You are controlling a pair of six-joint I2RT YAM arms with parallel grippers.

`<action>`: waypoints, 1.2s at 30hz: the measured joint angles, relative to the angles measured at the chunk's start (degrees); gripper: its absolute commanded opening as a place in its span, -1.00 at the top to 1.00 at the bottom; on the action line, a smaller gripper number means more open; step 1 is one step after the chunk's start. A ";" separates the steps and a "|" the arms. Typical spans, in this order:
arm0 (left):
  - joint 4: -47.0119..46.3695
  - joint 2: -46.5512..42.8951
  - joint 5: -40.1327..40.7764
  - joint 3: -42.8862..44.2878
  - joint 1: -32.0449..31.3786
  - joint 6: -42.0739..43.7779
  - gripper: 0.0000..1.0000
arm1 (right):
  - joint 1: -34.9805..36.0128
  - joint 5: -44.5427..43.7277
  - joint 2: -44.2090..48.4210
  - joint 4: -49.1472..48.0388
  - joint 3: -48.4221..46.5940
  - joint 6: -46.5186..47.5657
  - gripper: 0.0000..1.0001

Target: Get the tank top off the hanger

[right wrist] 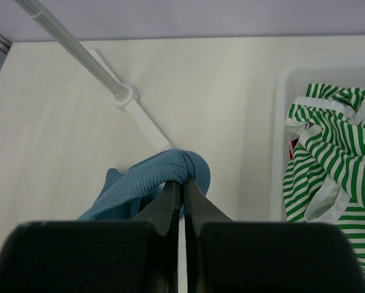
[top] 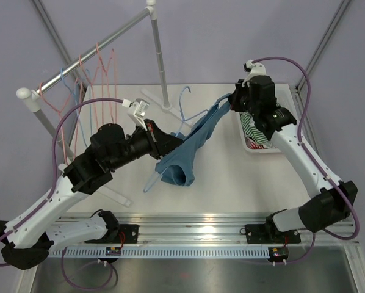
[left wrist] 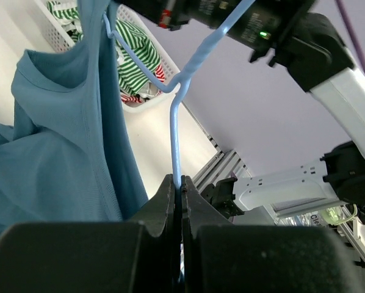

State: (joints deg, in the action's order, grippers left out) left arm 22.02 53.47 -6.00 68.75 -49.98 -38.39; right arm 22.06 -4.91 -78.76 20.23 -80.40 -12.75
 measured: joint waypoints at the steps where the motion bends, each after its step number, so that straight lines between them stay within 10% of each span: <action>1: 0.11 -0.46 0.17 0.02 0.00 0.24 1.00 | -0.31 0.09 -1.70 0.72 -0.83 -0.04 1.00; 10: -4.15 -0.76 2.38 0.76 0.00 3.80 1.00 | -0.72 15.30 -4.37 6.12 -1.29 -2.58 1.00; 22: -31.04 18.80 19.89 10.56 0.04 22.64 1.00 | -0.76 41.66 16.70 3.52 -1.46 -8.04 1.00; 36: -33.75 20.61 43.10 11.67 -1.05 27.52 1.00 | 10.80 24.09 12.76 8.37 13.00 -2.49 1.00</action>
State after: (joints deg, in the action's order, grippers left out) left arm -11.73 74.08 37.10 80.42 -51.03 -10.87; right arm 32.86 19.18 -66.00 28.60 -67.40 -15.25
